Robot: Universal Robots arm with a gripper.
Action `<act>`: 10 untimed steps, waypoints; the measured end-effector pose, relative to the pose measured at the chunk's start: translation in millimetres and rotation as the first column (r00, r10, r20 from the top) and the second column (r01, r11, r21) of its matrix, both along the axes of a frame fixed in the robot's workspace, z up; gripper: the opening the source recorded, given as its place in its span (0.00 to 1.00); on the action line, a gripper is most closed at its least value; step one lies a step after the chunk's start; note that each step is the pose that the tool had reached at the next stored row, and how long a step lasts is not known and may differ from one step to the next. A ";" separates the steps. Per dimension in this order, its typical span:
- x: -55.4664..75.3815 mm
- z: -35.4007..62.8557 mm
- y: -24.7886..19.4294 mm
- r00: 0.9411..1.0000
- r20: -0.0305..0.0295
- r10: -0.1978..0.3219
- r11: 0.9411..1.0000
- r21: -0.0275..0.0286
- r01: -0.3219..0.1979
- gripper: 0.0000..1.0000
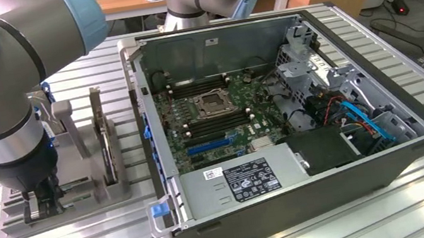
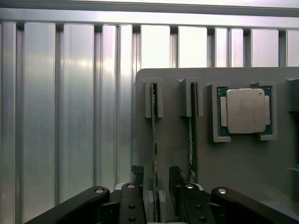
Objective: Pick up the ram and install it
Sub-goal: 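Pick up the ram and move it above insertion slot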
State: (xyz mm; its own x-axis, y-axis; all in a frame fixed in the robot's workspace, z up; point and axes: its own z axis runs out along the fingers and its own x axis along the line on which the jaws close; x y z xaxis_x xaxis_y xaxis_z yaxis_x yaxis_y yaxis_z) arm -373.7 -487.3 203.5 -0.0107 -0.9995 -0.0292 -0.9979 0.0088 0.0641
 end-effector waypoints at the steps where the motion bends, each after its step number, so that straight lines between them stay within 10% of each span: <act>1: 0.0 0.0 0.0 1.000 0.000 0.000 1.000 0.000 0.000 0.35; 10: 1.2 -0.8 0.0 0.999 0.000 0.039 0.999 0.000 -0.039 0.35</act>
